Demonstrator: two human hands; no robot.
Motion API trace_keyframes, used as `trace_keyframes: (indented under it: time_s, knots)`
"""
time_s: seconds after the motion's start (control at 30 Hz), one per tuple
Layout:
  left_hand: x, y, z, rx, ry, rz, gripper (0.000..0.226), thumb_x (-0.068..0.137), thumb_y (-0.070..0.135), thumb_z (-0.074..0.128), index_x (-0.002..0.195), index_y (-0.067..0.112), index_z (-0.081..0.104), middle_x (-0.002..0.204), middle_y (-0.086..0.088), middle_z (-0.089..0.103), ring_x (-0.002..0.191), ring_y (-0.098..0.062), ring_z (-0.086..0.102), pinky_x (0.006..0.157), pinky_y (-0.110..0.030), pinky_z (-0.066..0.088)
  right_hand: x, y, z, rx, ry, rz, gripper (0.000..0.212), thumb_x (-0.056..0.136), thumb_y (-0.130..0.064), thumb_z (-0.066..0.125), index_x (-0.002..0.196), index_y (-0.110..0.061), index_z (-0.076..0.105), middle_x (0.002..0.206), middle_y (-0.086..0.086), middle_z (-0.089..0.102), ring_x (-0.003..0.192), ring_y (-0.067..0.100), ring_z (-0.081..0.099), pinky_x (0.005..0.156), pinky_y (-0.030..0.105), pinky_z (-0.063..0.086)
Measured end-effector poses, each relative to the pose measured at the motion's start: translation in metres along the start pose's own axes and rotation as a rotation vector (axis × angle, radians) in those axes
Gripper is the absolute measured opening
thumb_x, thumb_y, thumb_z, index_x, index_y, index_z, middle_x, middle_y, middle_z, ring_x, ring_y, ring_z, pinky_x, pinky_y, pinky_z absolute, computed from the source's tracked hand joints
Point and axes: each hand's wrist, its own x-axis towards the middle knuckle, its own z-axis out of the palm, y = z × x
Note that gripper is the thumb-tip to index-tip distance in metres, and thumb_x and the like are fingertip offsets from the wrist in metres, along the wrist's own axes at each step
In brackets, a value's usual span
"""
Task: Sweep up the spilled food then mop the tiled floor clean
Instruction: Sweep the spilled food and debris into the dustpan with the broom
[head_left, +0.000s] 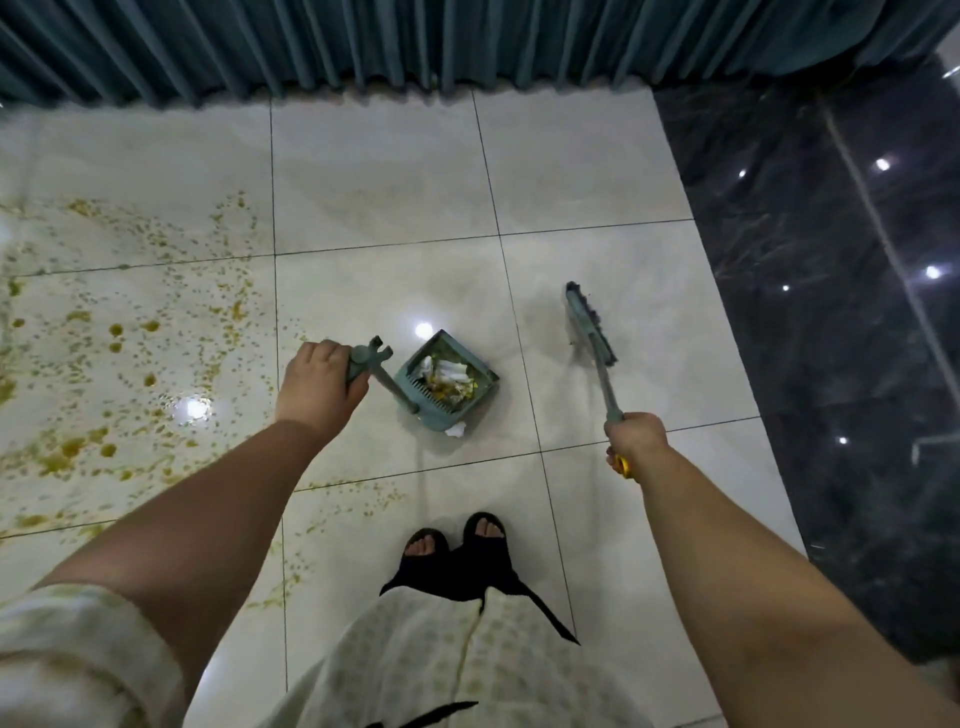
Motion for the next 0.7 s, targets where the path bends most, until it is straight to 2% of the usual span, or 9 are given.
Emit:
trace_keyframes:
  time_s: [0.27, 0.5, 0.6, 0.7]
  knots:
    - [0.047, 0.088, 0.017, -0.014, -0.018, 0.018, 0.029, 0.09, 0.029, 0.059, 0.099, 0.002, 0.063, 0.095, -0.015, 0.06, 0.093, -0.036, 0.051, 0.08, -0.045, 0.045, 0.072, -0.006, -0.049, 0.022, -0.001, 0.098, 0.029, 0.091, 0.001, 0.051, 0.119, 0.008, 0.056, 0.07, 0.016, 0.054, 0.051, 0.025, 0.051, 0.053, 0.032, 0.046]
    - [0.059, 0.123, 0.026, 0.025, -0.061, 0.058, 0.029, 0.089, 0.029, 0.059, 0.1, 0.003, 0.063, 0.096, -0.015, 0.061, 0.095, -0.036, 0.051, 0.08, -0.044, 0.046, 0.066, 0.008, -0.044, -0.136, -0.145, 0.107, 0.037, 0.091, -0.002, 0.051, 0.128, 0.005, 0.051, 0.073, 0.017, 0.056, 0.051, 0.024, 0.055, 0.049, 0.029, 0.047]
    - [0.053, 0.131, 0.023, 0.057, -0.07, 0.092, 0.029, 0.089, 0.03, 0.06, 0.099, 0.003, 0.064, 0.095, -0.014, 0.061, 0.093, -0.036, 0.052, 0.078, -0.043, 0.046, 0.045, 0.003, -0.047, -0.16, -0.202, 0.127, 0.032, 0.093, -0.008, 0.05, 0.122, 0.005, 0.056, 0.071, 0.017, 0.056, 0.05, 0.023, 0.054, 0.044, 0.024, 0.045]
    - [0.046, 0.14, 0.019, 0.057, -0.068, 0.096, 0.029, 0.089, 0.03, 0.06, 0.1, 0.003, 0.064, 0.096, -0.015, 0.061, 0.095, -0.036, 0.052, 0.078, -0.043, 0.045, 0.027, -0.009, -0.073, -0.142, -0.197, 0.124, 0.018, 0.092, -0.012, 0.054, 0.099, 0.003, 0.061, 0.069, 0.015, 0.055, 0.047, 0.02, 0.051, 0.037, 0.017, 0.041]
